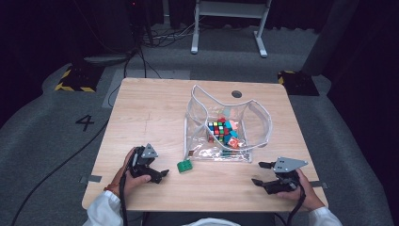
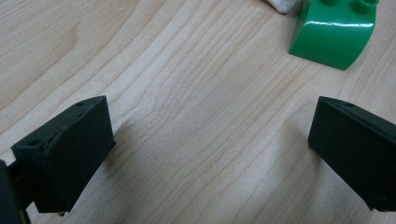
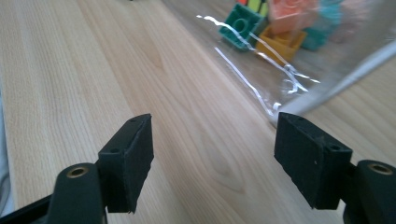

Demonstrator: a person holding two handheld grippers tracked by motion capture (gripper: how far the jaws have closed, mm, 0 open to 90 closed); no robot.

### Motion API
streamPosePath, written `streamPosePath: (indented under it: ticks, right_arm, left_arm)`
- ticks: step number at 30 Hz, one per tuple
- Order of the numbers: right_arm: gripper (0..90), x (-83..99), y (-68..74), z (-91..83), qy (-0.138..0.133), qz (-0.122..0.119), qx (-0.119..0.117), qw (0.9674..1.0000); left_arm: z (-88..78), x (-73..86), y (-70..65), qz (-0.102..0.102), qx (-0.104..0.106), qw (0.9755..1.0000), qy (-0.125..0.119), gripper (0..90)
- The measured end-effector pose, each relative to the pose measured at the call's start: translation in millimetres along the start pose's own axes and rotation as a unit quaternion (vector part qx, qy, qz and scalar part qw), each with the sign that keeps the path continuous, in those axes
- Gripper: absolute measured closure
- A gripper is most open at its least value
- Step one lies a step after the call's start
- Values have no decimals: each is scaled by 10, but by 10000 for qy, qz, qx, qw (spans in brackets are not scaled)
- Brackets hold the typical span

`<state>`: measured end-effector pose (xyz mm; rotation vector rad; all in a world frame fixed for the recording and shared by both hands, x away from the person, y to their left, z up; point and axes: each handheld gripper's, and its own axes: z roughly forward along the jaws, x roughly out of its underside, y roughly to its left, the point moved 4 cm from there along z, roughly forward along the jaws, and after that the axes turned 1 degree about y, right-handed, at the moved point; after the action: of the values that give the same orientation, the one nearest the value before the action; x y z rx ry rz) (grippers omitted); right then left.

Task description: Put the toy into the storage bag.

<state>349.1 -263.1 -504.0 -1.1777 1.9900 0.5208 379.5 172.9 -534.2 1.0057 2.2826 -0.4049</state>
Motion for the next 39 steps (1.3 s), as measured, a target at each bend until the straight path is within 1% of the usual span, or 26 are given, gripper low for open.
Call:
streamPosePath:
  ticks: [1,3,5,6,7,9,11,12,14,15,16,20,23,24,25,27,28,30,31,32,33,34,35,36,37,39]
  right_arm:
    - [286,0,0,0,0,0,0,10000]
    - [284,-38,77,148,77,-99,-120,9998]
    - [284,-58,105,196,88,-142,-188,9997]
    - [282,-101,166,303,132,-215,-297,9992]
    - [282,-101,166,303,132,-215,-297,9992]
    - [285,-176,251,477,151,-329,-467,9983]
    - [284,-199,284,530,193,-305,-494,9981]
    - [285,-240,343,632,244,-307,-537,9978]
    - [279,-286,407,734,325,-442,-567,9969]
    - [283,-322,448,770,280,-447,-603,9968]
    - [283,-362,474,817,192,-563,-676,9959]
    - [277,-466,558,953,262,-513,-708,9958]
    - [271,-645,659,1164,285,-553,-783,9950]
    - [270,-697,680,1229,274,-662,-811,9941]
    - [270,-697,680,1229,274,-662,-811,9941]
    - [270,-869,730,1325,191,-946,-828,9919]
    - [269,-917,758,1345,151,-907,-890,9918]
    - [272,-1003,750,1410,-44,-1050,-866,9907]
    - [272,-1003,750,1410,-44,-1050,-866,9907]
    - [273,-1045,776,1473,-7,-774,-969,9923]
    - [273,-1045,776,1473,-7,-774,-969,9923]
    - [274,-1092,788,1557,-52,-985,-928,9908]
    - [274,-1092,788,1557,-52,-985,-928,9908]
    - [276,-1128,812,1602,-19,-1118,-848,9901]
    - [277,-1154,822,1622,-42,-1158,-811,9900]
    - [278,-1193,850,1649,-9,-1055,-819,9910]
  left_arm:
    - [0,0,0,0,0,10000,0,3]
    - [0,0,0,1,1,10000,1,3]
    - [-1,0,0,-1,-2,10000,5,3]
    - [0,0,1,2,3,10000,2,3]
    - [0,0,1,2,3,10000,2,3]
    - [-1,0,1,0,-1,10000,6,3]
    - [-1,1,1,0,-4,10000,7,3]
    - [-1,1,1,-2,-3,10000,7,3]
    - [-1,0,1,0,-1,10000,9,3]
    - [-1,0,1,0,-1,10000,9,3]
    - [-1,1,1,1,0,10000,10,3]
    - [0,1,1,-1,1,10000,5,3]
    - [-1,1,1,1,-2,10000,8,3]
    - [-1,1,1,1,-3,10000,8,3]
    - [-1,1,1,1,-3,10000,8,3]
    - [-1,1,1,1,-1,10000,9,3]
    - [-2,1,2,2,-4,10000,10,3]
    - [-2,0,3,8,-12,10000,10,2]
    - [-2,0,3,8,-12,10000,10,3]
    - [-1,1,1,1,-2,10000,9,3]
    - [-1,1,1,1,-2,10000,9,3]
    - [-1,1,1,2,0,10000,8,3]
    - [-1,1,1,2,0,10000,8,3]
    - [-1,1,1,1,-2,10000,9,3]
    - [-1,1,1,0,-2,10000,10,3]
    - [-2,1,2,4,-7,10000,10,3]
